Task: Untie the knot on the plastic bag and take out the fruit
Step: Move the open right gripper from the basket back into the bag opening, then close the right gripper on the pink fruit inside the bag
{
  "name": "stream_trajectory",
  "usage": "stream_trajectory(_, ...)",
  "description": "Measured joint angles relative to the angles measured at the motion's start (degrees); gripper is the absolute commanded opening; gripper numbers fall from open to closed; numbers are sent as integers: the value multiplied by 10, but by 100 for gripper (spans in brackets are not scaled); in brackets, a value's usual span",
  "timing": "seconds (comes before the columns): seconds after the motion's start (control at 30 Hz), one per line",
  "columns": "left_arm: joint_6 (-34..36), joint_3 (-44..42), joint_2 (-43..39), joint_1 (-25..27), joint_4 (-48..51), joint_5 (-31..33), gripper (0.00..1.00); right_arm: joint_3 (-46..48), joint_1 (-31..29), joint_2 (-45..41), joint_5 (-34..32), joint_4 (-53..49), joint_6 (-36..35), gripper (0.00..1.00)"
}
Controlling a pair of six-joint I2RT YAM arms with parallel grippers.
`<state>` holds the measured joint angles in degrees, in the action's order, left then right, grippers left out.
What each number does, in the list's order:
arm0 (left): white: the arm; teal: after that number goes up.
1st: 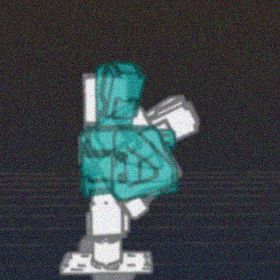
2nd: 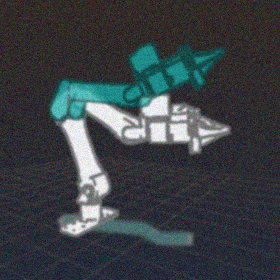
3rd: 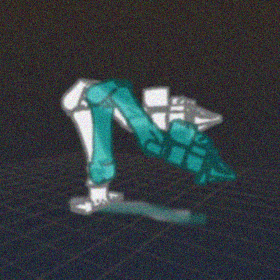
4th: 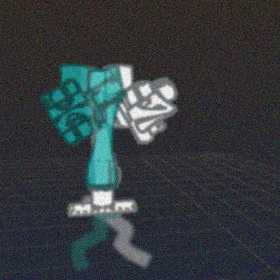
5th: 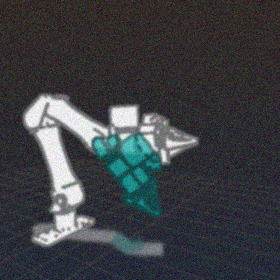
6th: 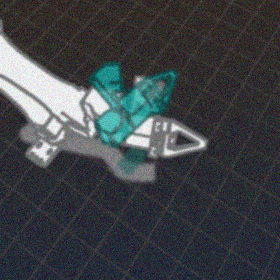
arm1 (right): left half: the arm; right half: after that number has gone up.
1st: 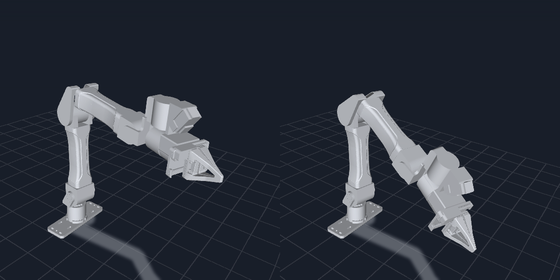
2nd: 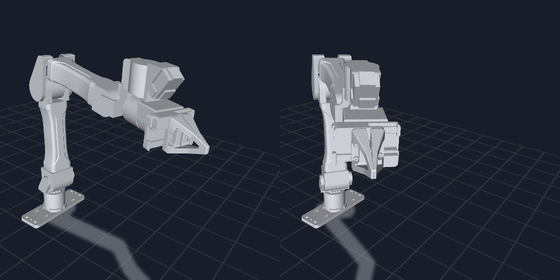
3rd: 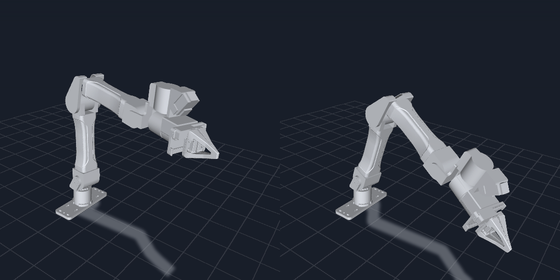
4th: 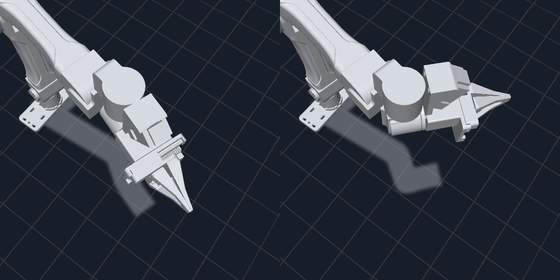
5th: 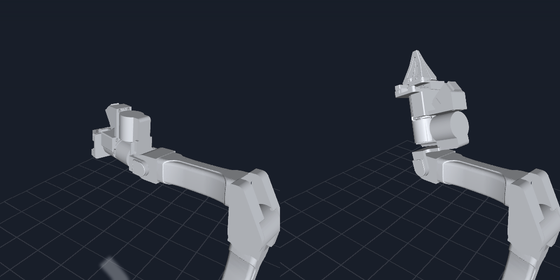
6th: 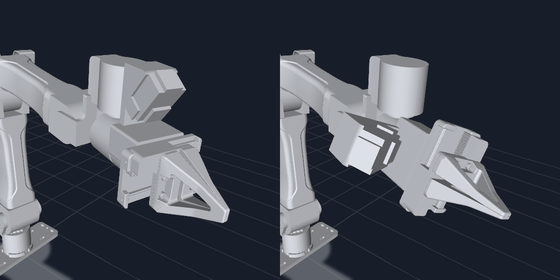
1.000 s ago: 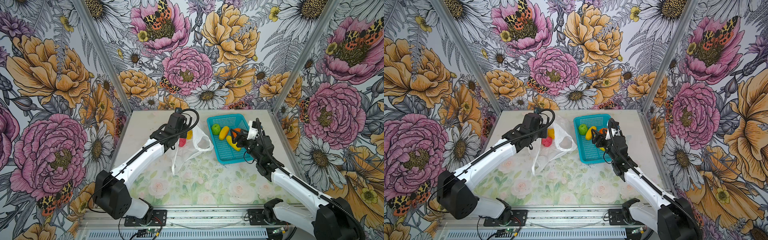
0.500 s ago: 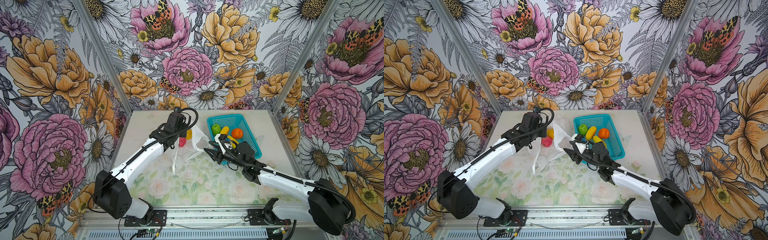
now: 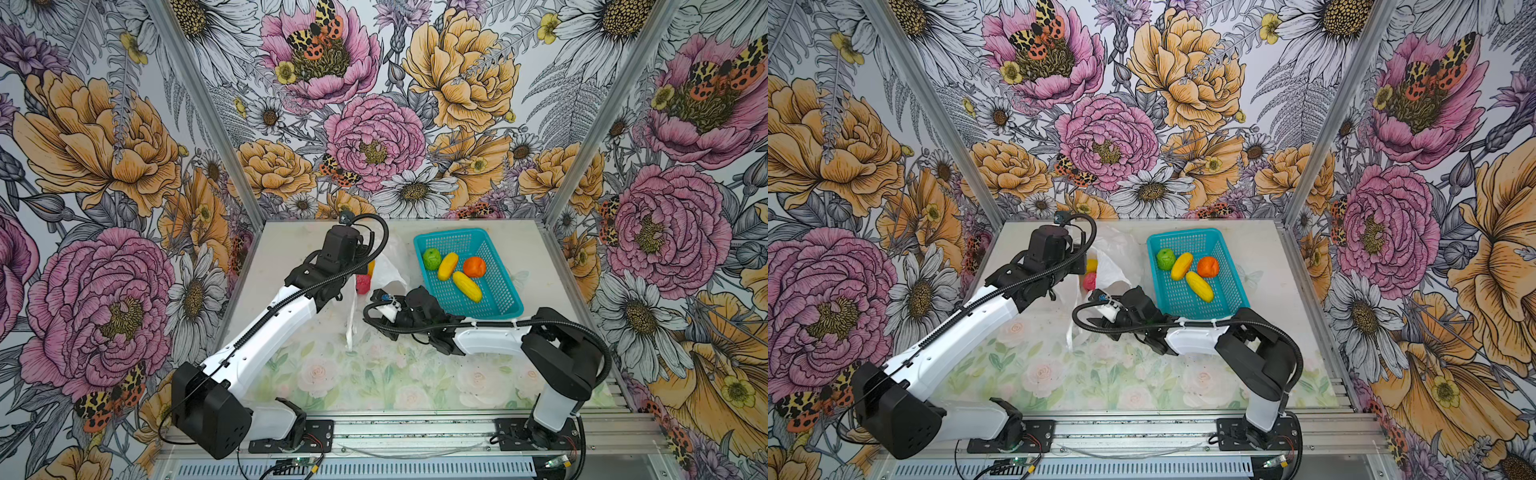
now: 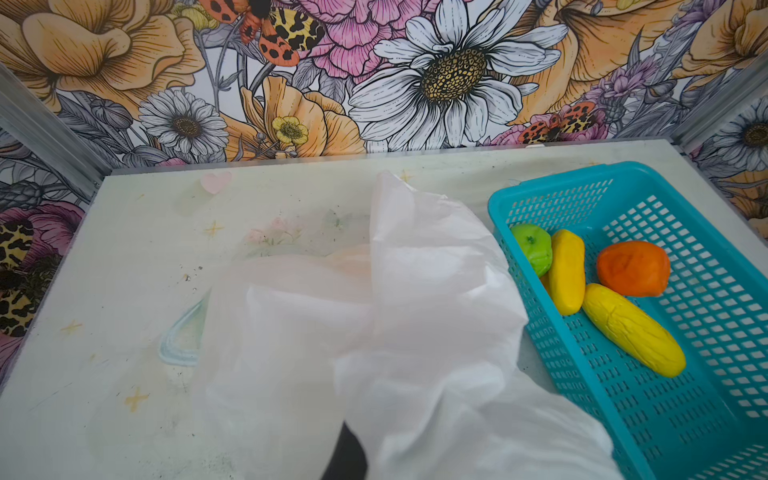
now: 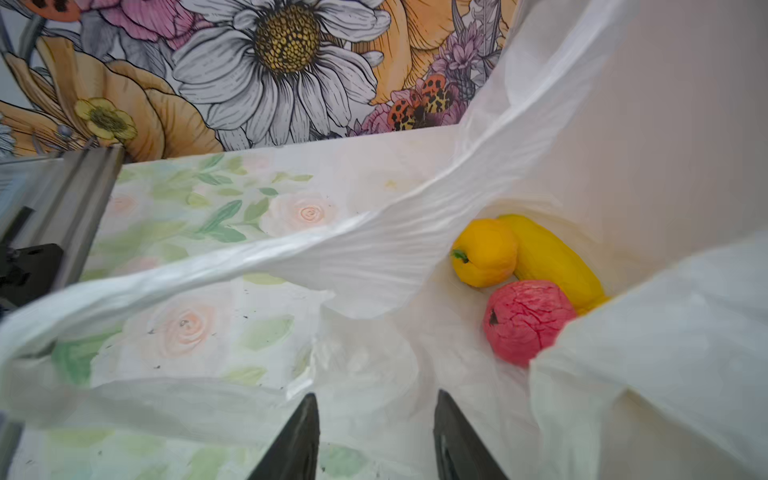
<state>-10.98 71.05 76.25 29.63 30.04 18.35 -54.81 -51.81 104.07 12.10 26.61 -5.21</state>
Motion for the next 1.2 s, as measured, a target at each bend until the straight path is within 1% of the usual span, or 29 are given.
stream_trajectory(0.07,0,-4,-1,3,1,0,0,-37,0,44,-32,-12,3,56)
stream_trajectory(0.2,0,-9,-12,16,2,0,0,-68,0,89,-105,-31,16,62)
stream_trajectory(0.3,0,-9,-33,27,5,0,0,-93,0,110,-154,-42,39,72)
stream_trajectory(0.33,0,-10,-43,31,5,0,0,-104,0,118,-169,-46,50,78)
stream_trajectory(0.37,0,-10,-53,35,6,0,0,-116,0,126,-183,-48,62,81)
stream_trajectory(0.57,1,-14,-84,50,6,0,0,-177,0,174,-242,-57,134,89)
stream_trajectory(0.7,1,-15,-84,64,8,0,0,-217,0,212,-266,-75,172,90)
stream_trajectory(0.73,1,-16,-85,67,9,0,0,-228,0,223,-269,-82,180,88)
stream_trajectory(0.8,1,-18,-89,70,10,0,0,-242,0,237,-272,-96,192,80)
stream_trajectory(0.83,1,-21,-92,70,11,0,0,-247,0,242,-273,-100,196,75)
stream_trajectory(0.87,1,-23,-96,70,11,1,0,-249,0,245,-274,-103,199,67)
stream_trajectory(1.0,1,-25,-100,70,11,13,0,-247,0,245,-268,-99,203,49)
stream_trajectory(1.03,1,-25,-97,70,11,18,0,-243,0,243,-264,-96,202,46)
stream_trajectory(1.2,1,-25,-64,66,12,42,0,-188,0,207,-247,-79,193,36)
